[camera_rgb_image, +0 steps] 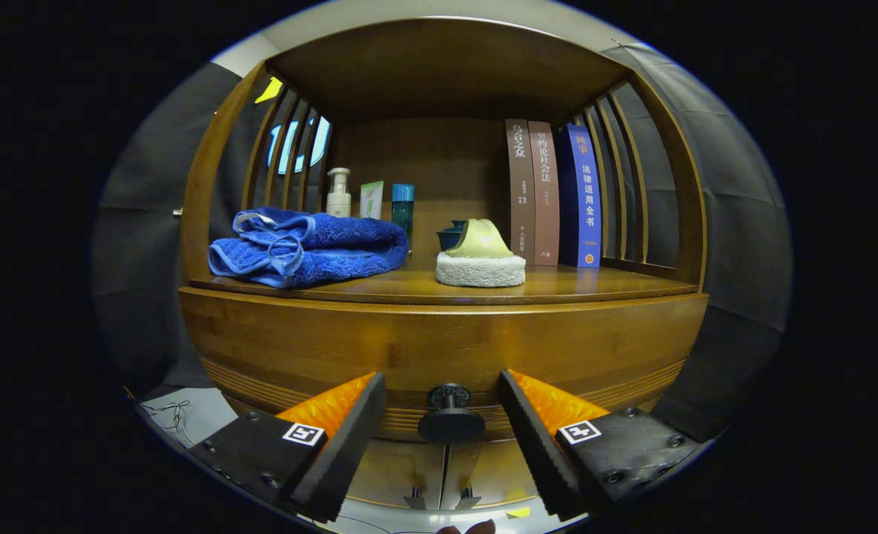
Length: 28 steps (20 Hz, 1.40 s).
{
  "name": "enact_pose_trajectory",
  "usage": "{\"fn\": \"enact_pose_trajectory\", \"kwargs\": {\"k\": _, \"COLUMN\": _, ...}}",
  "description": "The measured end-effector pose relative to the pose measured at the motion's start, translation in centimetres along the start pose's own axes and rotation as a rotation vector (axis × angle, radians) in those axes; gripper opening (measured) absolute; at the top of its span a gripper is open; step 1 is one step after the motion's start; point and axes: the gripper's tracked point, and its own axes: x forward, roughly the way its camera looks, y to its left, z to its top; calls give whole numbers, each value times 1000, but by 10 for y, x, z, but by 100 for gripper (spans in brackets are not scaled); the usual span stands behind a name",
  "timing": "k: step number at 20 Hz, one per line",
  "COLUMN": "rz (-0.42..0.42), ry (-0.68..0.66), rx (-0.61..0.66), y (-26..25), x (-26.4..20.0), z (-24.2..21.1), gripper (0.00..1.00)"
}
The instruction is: Pull open the drawer, take out the items inside it, and place them on the countertop above the cabinet.
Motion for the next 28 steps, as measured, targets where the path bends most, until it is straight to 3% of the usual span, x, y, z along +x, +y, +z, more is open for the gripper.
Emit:
{"fn": "enact_pose_trajectory", "kwargs": {"k": 12, "rz": 5, "ry": 31, "rx": 28, "y": 4, "x": -17, "z": 0, "gripper": 100}}
{"fn": "enact_pose_trajectory", "kwargs": {"k": 22, "rz": 22, "ry": -92, "rx": -38, "y": 5, "x": -124, "z": 128, "gripper": 99}}
{"fn": "enact_pose_trajectory", "kwargs": {"k": 28, "rz": 20, "ry": -132, "rx": 30, "y": 9, "x": -182, "z": 190, "gripper": 99}}
